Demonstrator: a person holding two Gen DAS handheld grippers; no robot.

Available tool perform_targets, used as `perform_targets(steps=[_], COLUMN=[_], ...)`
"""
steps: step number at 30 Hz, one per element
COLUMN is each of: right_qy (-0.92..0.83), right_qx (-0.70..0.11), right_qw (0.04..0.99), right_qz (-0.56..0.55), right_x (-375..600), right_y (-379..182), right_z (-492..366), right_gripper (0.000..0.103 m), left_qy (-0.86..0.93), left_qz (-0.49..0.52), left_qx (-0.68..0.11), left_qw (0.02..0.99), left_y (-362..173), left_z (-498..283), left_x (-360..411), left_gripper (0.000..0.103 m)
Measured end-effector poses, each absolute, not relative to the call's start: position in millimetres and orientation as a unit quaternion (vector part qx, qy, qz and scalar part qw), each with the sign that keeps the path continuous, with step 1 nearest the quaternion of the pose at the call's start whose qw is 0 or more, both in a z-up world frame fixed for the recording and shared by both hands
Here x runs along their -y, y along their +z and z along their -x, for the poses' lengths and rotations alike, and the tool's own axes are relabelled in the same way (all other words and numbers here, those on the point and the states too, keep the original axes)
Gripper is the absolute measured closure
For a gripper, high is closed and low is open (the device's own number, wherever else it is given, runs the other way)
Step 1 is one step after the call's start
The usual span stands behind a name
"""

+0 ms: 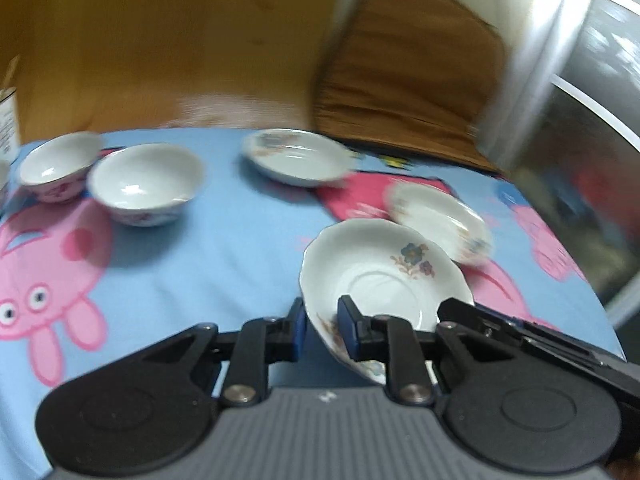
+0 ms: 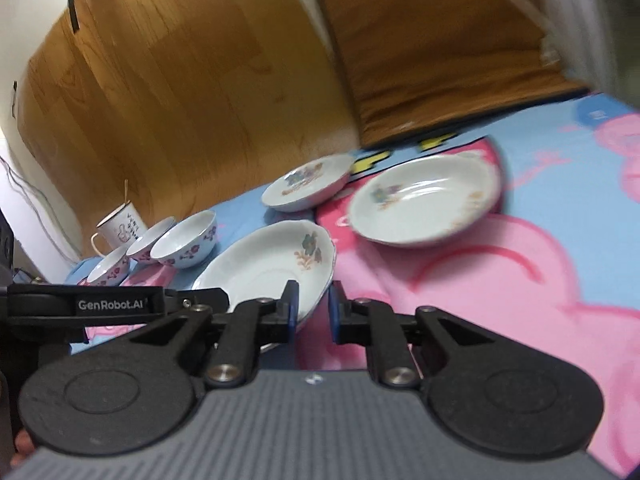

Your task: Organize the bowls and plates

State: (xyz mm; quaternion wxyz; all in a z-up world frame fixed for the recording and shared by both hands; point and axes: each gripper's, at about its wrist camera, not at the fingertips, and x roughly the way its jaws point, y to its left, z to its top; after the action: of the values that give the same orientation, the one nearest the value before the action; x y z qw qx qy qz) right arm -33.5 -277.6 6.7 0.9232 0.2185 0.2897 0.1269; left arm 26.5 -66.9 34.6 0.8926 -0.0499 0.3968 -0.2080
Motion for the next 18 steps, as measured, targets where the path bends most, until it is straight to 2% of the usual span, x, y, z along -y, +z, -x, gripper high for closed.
perform_targets(steps=[7, 18], right_qy=[0.003, -0.092], right_qx=[-0.243, -0.25], right_qw=[0.944, 0.937], right_qz=[-0.221, -0.225], right_x=[341, 421], right_y=[9, -4], right_z=[78, 65], right_gripper=[0.085, 0.085], left_qy=[-0.314, -0.361], left_qz=[-0.009, -0.05], left_qx=[-0.38, -0.379], left_qw=[0.87, 0.85], left_y=[41, 30], left_z=[-15, -36], left_x=[159, 271], left_gripper=[0.084, 0.084])
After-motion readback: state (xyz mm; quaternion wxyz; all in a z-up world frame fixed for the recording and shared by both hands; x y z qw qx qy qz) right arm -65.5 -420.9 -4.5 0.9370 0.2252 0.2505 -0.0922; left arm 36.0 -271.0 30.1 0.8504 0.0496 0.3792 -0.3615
